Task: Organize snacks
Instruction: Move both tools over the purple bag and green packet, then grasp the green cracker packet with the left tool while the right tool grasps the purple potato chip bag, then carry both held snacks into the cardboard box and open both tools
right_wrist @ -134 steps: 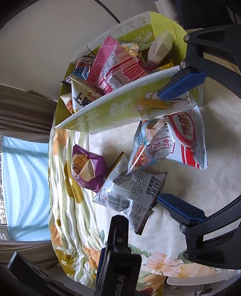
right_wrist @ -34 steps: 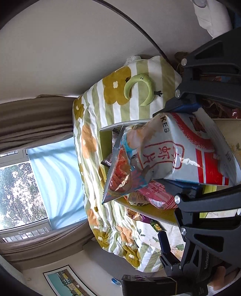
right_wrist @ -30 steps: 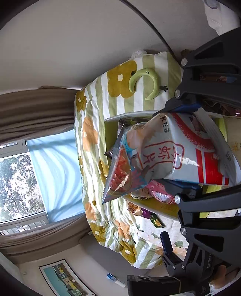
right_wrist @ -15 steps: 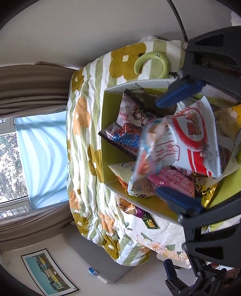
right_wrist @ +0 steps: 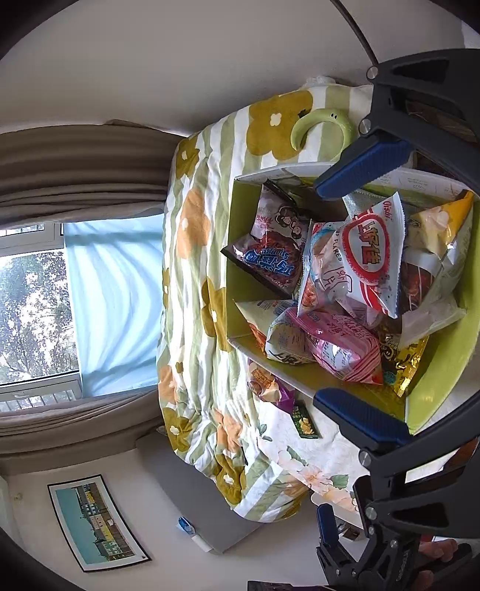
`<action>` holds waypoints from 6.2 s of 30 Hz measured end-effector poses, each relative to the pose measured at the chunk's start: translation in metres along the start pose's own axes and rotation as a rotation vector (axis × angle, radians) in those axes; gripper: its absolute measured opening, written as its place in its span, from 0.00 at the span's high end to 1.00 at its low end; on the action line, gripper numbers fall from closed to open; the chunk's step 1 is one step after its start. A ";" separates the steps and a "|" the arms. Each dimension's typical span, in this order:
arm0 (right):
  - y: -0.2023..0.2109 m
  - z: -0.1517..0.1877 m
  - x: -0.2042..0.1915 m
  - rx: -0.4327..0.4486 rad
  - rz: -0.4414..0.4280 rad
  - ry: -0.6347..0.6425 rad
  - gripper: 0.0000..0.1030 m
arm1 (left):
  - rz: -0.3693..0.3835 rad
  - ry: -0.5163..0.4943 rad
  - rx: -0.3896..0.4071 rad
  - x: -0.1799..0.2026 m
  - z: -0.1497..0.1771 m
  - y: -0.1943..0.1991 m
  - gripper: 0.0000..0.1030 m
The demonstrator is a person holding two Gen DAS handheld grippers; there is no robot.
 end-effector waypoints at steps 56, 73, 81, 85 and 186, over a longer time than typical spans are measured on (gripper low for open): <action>-0.276 0.018 -0.185 -0.258 0.242 -0.016 0.01 | 0.313 -0.356 -0.273 -0.196 -0.006 -0.228 0.25; -0.328 0.030 -0.162 -0.322 0.234 -0.083 0.01 | 0.279 -0.446 -0.291 -0.196 -0.004 -0.264 0.59; -0.336 0.038 -0.158 -0.365 0.232 -0.101 0.08 | 0.183 -0.358 -0.308 -0.233 -0.012 -0.267 0.59; -0.339 0.048 -0.154 -0.403 0.217 -0.133 0.19 | 0.148 -0.297 -0.316 -0.254 -0.014 -0.267 0.59; -0.020 -0.035 0.042 -0.119 -0.009 -0.092 0.25 | 0.024 -0.077 -0.073 0.056 -0.031 -0.059 0.01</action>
Point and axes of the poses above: each gripper's, at about its wrist camera, not at the fingertips, and y roughly against the way its jaws point, x to its right, z to its underside, the point moved 5 cm from there along -y, roughly the way its jaws point, and after that the axes turned 10 degrees about x, right-handed, at the moved point
